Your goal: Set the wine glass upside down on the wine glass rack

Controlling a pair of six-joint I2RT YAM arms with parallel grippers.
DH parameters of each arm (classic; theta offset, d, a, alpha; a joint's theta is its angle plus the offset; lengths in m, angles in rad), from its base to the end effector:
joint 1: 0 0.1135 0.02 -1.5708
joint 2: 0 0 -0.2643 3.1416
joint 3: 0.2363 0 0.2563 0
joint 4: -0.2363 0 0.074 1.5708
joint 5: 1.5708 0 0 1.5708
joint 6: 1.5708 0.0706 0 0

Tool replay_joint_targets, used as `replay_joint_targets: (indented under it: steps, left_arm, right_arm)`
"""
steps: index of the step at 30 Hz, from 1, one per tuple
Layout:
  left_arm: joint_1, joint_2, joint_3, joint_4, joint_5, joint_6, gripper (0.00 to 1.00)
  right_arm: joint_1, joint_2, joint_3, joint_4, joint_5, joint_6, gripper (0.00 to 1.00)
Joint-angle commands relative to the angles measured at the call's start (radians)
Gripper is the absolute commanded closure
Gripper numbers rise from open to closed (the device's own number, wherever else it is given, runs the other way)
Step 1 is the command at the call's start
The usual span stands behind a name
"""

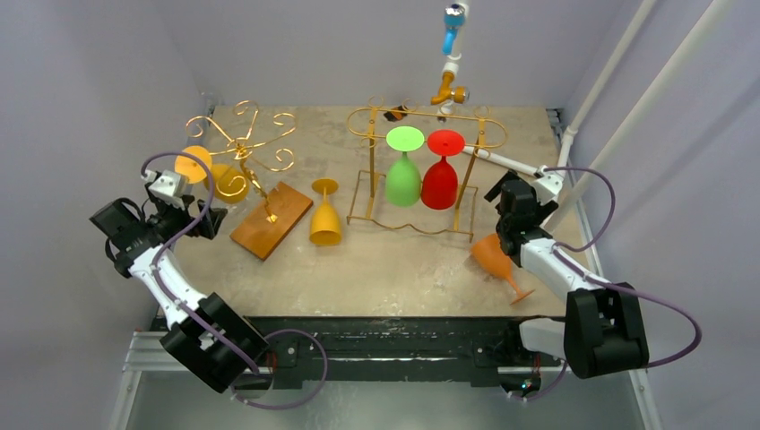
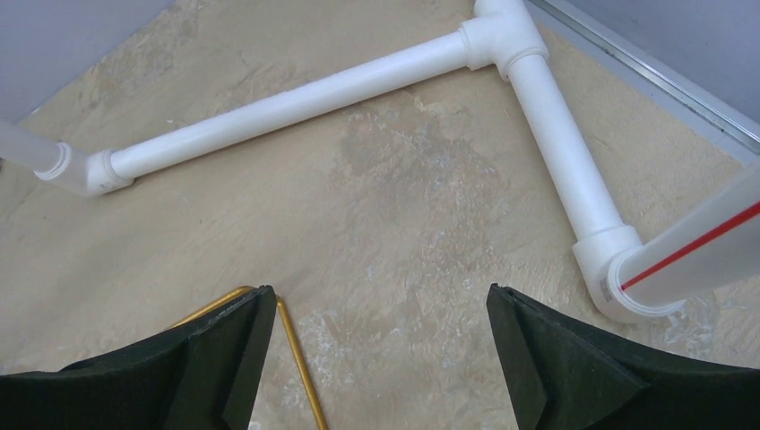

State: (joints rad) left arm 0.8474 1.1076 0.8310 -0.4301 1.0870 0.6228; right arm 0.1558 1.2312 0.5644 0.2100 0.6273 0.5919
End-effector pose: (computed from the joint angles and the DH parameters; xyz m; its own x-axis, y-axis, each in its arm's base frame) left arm 0.2052 0.1380 0.2703 -0.2925 0.0786 -0.9530 0.3295 0.9439 -0.0233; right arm 0.2856 0.0029 0.1979 -0.1413 0.4351 -0.8892 0.5707 0.7698 0.2859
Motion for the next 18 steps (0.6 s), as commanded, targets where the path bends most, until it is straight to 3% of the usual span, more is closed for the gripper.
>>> replay_joint_targets:
  steps: [1,14,18]
  left_arm:
    - [-0.026,0.009,-0.072,-0.015,-0.058,0.069,0.05]
    - [-0.053,-0.007,-0.118,0.007,-0.027,0.080,0.06]
    - [-0.108,-0.024,-0.167,0.108,-0.094,-0.010,0.07]
  right_arm:
    - [-0.006,-0.001,0.029,0.034,-0.011,-0.002,0.01]
    - [-0.007,-0.019,0.009,0.066,-0.028,-0.012,0.01]
    - [-0.007,-0.021,0.001,0.092,-0.030,-0.031,0.01]
